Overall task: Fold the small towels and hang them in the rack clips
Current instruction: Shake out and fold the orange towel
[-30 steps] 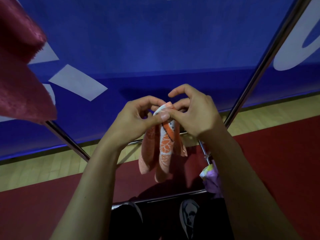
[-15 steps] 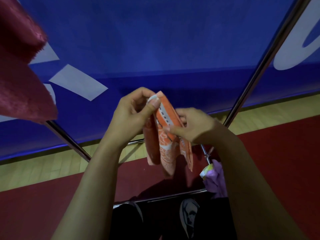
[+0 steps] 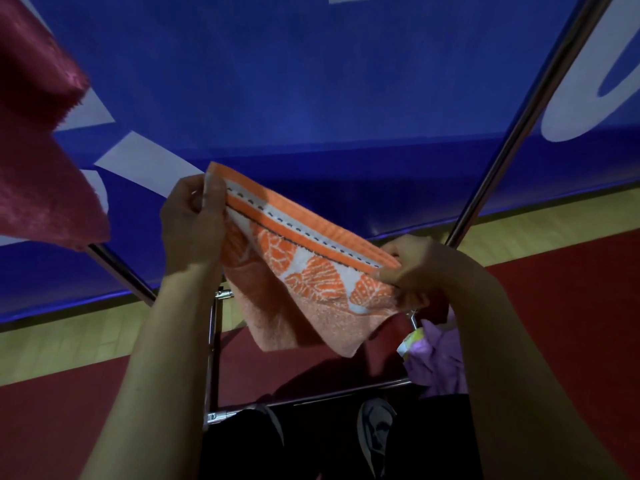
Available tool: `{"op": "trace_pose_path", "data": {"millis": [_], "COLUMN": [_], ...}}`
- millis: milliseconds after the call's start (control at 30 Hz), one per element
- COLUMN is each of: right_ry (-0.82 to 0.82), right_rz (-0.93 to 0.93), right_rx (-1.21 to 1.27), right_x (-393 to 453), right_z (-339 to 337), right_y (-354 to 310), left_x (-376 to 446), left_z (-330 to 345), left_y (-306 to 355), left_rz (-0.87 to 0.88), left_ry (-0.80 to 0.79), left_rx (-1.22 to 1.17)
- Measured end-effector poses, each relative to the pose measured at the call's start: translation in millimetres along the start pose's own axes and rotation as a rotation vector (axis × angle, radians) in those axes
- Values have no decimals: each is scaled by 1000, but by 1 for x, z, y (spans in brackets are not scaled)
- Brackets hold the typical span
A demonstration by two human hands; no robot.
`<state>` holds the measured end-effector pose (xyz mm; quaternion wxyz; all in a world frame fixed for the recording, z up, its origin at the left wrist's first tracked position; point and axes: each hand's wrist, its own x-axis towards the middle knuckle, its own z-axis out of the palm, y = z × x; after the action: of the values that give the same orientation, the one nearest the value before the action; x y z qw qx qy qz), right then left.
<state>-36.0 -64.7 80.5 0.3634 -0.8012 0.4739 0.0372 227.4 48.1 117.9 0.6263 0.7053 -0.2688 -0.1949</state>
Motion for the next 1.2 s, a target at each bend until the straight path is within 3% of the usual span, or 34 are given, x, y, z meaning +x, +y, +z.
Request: {"op": "trace_pose_path", "data": {"millis": [233, 433, 633, 800, 1033, 1200], "right_ry": [-16, 124, 143, 157, 161, 105], "right_rz": [29, -77, -115, -247, -67, -72], "right_rx": [-131, 342, 556, 622, 859, 962], "right_x": [-12, -11, -3, -7, -7, -14], "right_z": [-7, -8, -5, -6, -8, -13], "right_y": [5, -13, -29, -36, -47, -50], "left_x": [1, -18, -37, -49, -52, -51], "left_z": [2, 26, 45, 60, 57, 60], "left_y": [-7, -2, -6, -6, 1, -5], "left_rz": [-36, 4, 195, 189, 166, 248], "left_ry": [54, -182, -426, -657, -773, -684], "left_rx": [72, 207, 174, 200, 222, 281]}}
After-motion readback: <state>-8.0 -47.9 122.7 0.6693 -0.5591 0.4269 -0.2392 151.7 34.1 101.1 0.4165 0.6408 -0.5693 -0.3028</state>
